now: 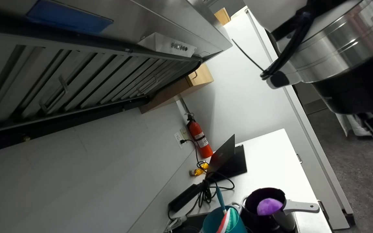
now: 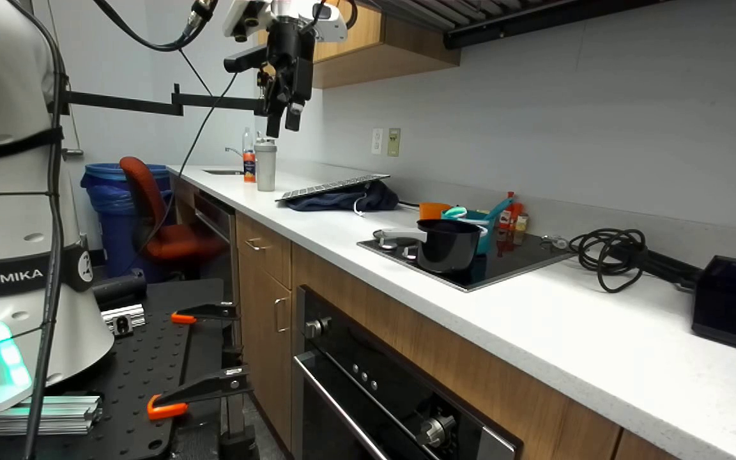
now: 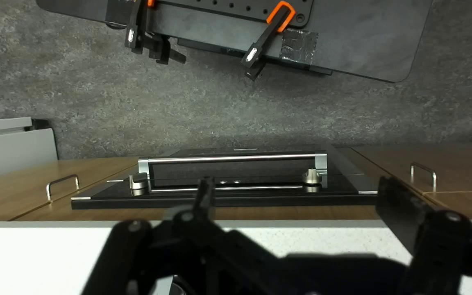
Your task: Close the lid on the pot
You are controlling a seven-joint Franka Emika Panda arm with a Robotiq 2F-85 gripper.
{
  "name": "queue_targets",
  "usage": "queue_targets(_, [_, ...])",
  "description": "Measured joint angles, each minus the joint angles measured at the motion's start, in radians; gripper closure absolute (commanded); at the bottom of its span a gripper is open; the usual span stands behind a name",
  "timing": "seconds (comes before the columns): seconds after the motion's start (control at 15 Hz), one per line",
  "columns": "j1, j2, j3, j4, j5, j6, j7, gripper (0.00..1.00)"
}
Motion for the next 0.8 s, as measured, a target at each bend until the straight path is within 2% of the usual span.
queue_targets(0.8, [0.003,0.001,-0.005,0.000,-0.002,0.000,-0.027,0.00])
